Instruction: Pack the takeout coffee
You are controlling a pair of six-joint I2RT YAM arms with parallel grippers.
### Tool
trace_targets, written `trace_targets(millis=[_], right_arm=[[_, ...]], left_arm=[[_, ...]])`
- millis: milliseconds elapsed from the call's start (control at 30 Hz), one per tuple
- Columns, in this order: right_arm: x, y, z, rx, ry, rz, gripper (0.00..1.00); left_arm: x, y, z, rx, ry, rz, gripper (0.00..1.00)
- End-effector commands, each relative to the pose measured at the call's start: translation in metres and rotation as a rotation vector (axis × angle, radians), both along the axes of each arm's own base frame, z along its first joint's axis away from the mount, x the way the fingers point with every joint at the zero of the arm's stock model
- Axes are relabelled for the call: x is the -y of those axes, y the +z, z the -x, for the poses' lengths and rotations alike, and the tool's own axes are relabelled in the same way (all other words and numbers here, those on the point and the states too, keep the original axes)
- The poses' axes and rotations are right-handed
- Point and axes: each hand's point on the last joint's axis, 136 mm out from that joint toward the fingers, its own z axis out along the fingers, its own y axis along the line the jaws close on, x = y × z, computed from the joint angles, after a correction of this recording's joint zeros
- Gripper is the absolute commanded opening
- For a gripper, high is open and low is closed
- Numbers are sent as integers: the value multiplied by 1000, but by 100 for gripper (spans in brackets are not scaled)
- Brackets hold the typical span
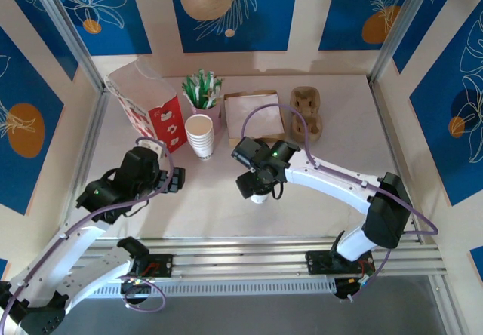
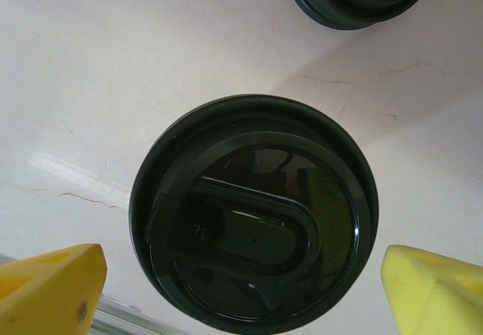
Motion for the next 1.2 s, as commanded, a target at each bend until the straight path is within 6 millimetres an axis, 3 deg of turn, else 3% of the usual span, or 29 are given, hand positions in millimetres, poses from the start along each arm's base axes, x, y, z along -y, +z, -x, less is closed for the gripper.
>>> trace_targets(millis=[0, 567, 1167], right_arm=[[0, 1, -1, -12, 1, 1, 91], [2, -15, -4, -68, -24, -16, 89], [11, -22, -5, -94, -47, 0, 77]], left_arm=[[-4, -3, 0, 1, -2, -28, 100], [0, -8, -1, -22, -15, -32, 100], [2, -13, -2, -39, -20, -43, 100]])
